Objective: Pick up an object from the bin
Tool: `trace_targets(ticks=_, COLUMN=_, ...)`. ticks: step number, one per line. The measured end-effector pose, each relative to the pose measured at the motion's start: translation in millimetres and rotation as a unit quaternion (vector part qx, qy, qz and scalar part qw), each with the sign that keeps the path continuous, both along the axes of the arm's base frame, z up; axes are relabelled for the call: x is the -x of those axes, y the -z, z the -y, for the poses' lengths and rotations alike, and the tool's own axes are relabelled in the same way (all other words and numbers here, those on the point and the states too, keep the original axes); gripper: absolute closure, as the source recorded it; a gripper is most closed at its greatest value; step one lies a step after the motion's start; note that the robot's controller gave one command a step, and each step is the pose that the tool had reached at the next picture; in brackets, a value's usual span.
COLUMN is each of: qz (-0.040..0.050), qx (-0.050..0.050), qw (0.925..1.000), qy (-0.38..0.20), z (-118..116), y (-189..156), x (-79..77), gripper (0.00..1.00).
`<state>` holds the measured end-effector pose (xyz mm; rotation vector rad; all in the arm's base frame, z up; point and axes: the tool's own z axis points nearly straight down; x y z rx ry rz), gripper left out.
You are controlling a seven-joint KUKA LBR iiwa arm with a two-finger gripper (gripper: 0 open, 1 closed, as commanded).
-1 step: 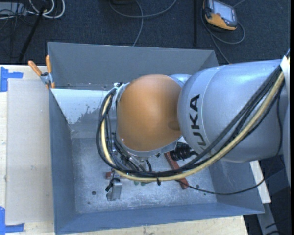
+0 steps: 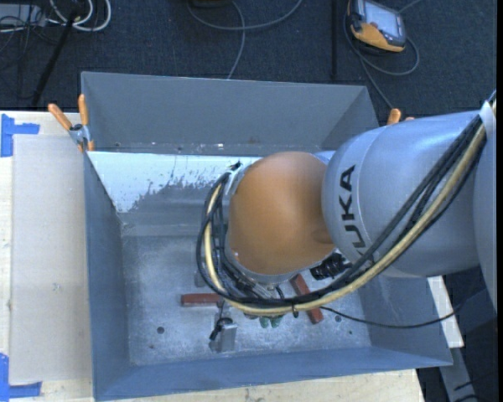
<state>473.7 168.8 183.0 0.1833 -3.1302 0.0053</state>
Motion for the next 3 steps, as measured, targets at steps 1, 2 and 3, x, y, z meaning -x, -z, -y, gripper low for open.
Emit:
trace_targets(ticks=1, qz=-0.0008, qx=-0.001, qw=0.9949, qy=-0.101, z=66, y=117, x=-42.1, gripper=0.00)
trace_targets(ticks=2, qz=0.0013, qx=-0.002, qw=0.9949, qy=-0.101, z=64, y=114, x=-42.9, gripper=1.00)
trace_targets(ticks=3, qz=0.0058, qx=-0.003, qw=0.9913, qy=-0.131, z=68, y=-26, x=-20.7, gripper=1.00)
